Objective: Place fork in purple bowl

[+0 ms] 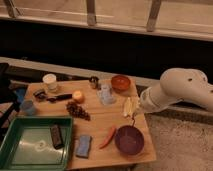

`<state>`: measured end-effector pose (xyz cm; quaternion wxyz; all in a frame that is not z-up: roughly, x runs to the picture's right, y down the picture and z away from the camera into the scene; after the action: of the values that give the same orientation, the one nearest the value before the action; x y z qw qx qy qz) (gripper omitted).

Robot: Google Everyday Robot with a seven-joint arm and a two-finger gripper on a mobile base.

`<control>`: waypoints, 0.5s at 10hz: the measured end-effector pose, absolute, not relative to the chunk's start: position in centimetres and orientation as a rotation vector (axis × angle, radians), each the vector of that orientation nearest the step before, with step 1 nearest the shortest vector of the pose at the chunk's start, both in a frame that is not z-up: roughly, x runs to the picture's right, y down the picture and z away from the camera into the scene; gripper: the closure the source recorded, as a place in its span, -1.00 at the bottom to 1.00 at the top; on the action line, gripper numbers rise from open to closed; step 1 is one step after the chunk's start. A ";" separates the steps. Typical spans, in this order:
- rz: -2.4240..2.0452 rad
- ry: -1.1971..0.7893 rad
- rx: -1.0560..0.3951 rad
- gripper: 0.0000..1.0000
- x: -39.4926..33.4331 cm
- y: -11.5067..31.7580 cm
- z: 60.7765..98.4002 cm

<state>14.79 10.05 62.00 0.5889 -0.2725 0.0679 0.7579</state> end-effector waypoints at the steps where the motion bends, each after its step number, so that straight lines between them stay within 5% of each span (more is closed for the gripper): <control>1: 1.763 0.165 -0.648 1.00 14.6 10.4 62.0; 5: 1.721 0.270 -0.797 1.00 12.8 14.5 64.2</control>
<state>12.80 14.46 64.23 0.5752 -0.3401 0.1152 0.7349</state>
